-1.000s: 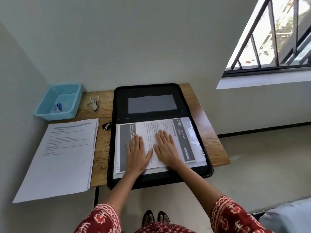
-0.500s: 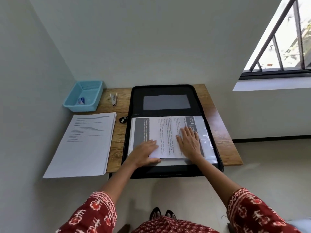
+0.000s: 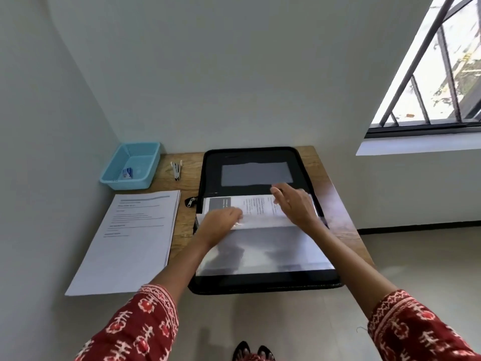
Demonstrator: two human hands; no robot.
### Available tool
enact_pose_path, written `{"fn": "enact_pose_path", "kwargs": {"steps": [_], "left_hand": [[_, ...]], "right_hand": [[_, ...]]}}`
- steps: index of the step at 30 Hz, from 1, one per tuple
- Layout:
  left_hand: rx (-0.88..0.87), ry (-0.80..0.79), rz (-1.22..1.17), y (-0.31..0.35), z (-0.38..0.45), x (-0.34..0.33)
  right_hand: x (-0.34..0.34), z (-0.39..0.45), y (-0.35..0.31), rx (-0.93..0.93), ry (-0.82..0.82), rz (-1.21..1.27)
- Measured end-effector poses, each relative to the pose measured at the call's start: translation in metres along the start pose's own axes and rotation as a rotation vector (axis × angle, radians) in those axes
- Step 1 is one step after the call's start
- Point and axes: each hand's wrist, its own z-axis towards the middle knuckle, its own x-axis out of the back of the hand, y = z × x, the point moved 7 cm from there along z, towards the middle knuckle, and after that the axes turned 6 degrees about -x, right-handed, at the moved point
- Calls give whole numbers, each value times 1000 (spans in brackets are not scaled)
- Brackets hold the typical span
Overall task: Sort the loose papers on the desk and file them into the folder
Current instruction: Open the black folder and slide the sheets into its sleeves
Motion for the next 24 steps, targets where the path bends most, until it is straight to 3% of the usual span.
{"fn": "enact_pose_path", "kwargs": {"steps": [3,6,9,11,14,17,19,21,22,24], "left_hand": [[106,181,65,-33,31,29],[33,306,212,-37,66,56],[23,458,338,-43,84,59],[56,465,415,-47,83,50],[109,350,427,-53,72,27],[351,42,315,-67,49,-18],[694,-178,196,-78,21,-45],[1066,-323,-10,-82,-6,-67],[1174,-351,-85,-80,-14,-73],[1225,-340,-129,-81,-14,-78]], "right_hand": [[10,29,-21,102,-160,-271],[10,64,-26,186,-275,-440],[11,107,-25,184,-251,-513],[7,133,-25,176,-124,-579],[5,161,-28,175,137,-531],[-16,160,-21,204,156,-454],[-35,147,-4,204,32,-409],[-57,128,26,123,-190,-364],[-68,118,46,70,-299,-365],[-84,92,83,-52,-460,-391]]}}
